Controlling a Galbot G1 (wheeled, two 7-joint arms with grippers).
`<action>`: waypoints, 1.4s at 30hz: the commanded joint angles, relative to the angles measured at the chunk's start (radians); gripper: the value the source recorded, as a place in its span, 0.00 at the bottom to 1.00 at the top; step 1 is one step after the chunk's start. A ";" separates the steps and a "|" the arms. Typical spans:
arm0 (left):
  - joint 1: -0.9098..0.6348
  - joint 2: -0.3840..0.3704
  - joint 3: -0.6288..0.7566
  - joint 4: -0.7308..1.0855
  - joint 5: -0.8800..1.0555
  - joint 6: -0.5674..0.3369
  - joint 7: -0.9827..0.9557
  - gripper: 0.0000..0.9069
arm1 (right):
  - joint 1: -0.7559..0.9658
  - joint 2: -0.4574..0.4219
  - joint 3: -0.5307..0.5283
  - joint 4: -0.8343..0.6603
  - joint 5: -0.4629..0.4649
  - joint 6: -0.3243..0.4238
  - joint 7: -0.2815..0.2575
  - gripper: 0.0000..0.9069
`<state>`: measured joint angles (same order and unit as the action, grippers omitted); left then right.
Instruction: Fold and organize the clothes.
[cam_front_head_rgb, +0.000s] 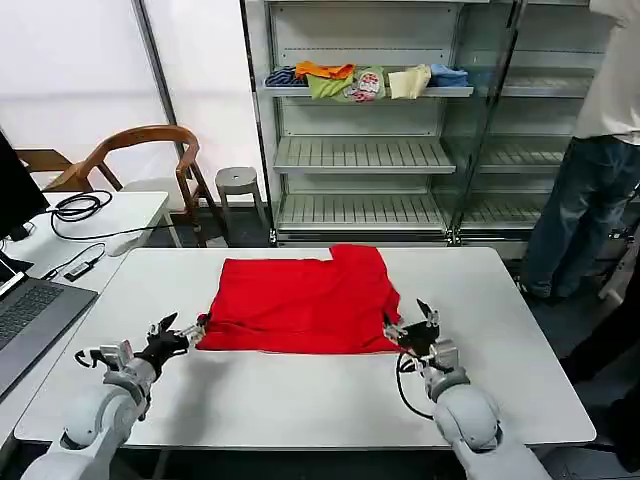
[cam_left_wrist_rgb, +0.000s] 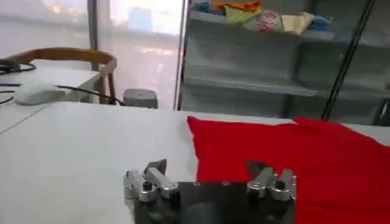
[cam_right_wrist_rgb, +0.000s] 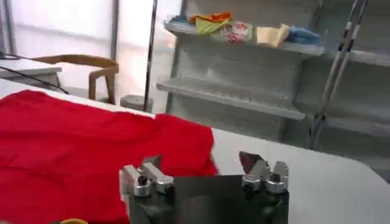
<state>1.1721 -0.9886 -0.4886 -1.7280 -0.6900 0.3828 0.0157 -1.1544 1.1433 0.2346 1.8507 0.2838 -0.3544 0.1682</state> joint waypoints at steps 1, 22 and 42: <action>0.047 -0.006 0.032 -0.075 0.026 0.074 -0.055 1.00 | -0.091 -0.006 0.013 0.064 0.010 -0.035 0.029 1.00; -0.004 -0.009 0.042 0.027 0.028 0.081 -0.070 0.02 | -0.005 0.049 -0.019 -0.064 0.061 -0.045 0.049 0.00; 0.005 -0.016 0.053 0.031 0.039 0.079 -0.054 0.02 | -0.005 0.045 -0.015 -0.065 0.071 -0.038 0.035 0.00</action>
<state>1.1728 -1.0039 -0.4365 -1.6984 -0.6554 0.4601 -0.0420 -1.1617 1.1869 0.2205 1.7933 0.3472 -0.3921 0.2001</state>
